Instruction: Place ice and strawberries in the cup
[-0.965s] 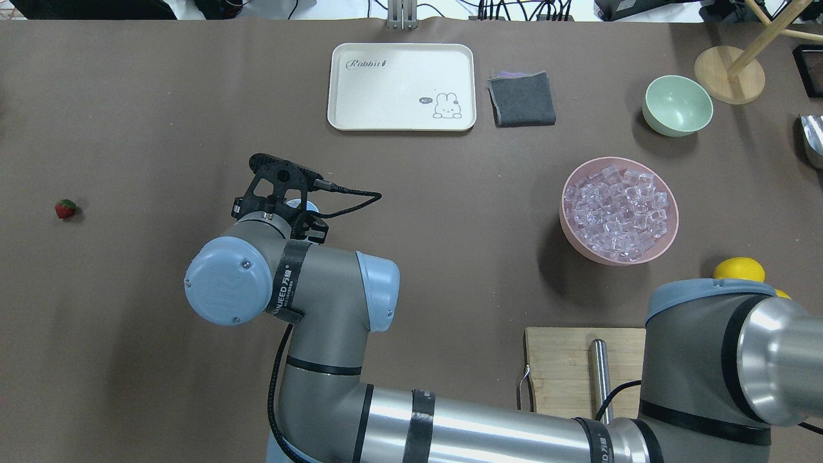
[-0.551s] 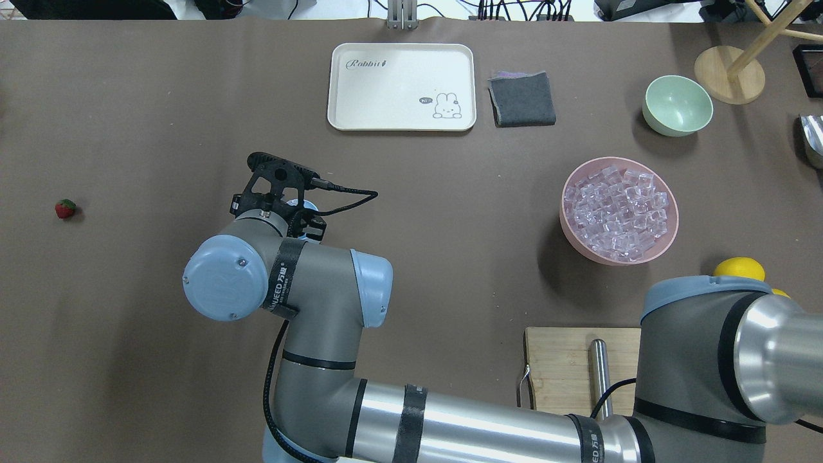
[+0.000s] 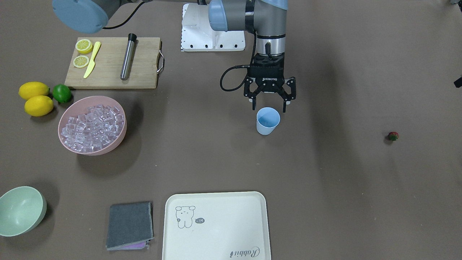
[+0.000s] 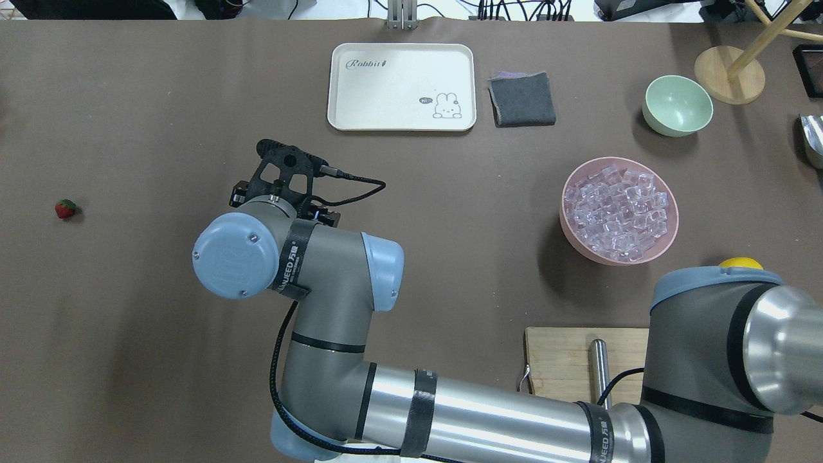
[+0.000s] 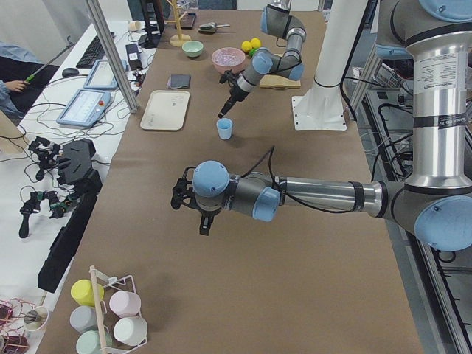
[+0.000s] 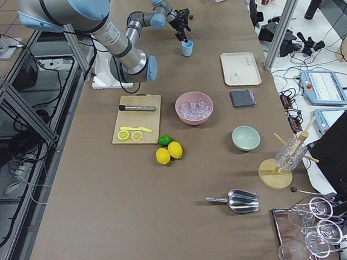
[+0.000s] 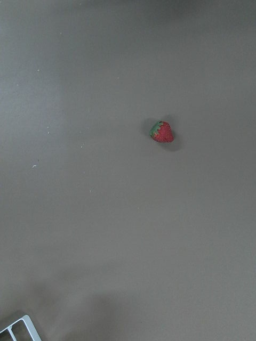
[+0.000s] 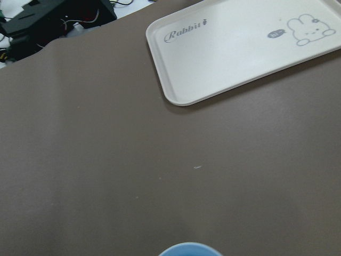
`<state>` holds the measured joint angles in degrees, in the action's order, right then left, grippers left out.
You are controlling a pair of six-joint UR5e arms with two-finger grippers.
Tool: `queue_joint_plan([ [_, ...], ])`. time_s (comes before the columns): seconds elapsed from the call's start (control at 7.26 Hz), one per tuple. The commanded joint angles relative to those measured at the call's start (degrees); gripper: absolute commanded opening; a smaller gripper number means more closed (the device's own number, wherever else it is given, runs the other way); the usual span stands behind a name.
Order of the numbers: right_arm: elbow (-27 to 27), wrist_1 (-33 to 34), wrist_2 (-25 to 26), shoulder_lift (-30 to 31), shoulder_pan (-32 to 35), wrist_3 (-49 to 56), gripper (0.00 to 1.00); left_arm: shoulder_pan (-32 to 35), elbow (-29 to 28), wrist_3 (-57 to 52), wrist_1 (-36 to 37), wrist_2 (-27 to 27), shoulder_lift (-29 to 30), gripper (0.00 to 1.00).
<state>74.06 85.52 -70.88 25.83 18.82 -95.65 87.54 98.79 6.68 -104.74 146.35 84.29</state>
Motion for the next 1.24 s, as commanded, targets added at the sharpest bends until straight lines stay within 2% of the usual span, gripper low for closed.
queue_joint_plan([
  [0.0, 9.7, 9.7, -8.3, 5.3, 4.7, 4.0, 1.00, 0.0, 0.0, 0.0, -0.3, 0.0, 0.0, 0.98],
  [0.28, 25.6, 10.0, -13.3, 19.5, 8.1, 13.8, 1.00, 0.0, 0.0, 0.0, -0.3, 0.0, 0.0, 0.98],
  [0.41, 30.7, 9.4, -14.5, 25.0, 10.0, 19.0, 1.00, 0.0, 0.0, 0.0, -0.3, 0.0, 0.2, 0.98],
  [0.83, 40.3, 9.2, -25.9, 38.9, 19.6, 38.1, 1.00, 0.0, -0.1, 0.0, -1.0, 0.0, 0.0, 0.98],
  [0.96, 40.4, 7.0, -28.7, 41.3, 22.0, 40.1, 1.00, 0.0, -0.1, 0.0, -1.0, 0.0, 0.0, 0.98],
  [1.1, 40.0, 0.9, -29.7, 45.8, 22.7, 42.2, 1.00, 0.0, 0.0, 0.0, -1.0, 0.0, 0.0, 0.98],
])
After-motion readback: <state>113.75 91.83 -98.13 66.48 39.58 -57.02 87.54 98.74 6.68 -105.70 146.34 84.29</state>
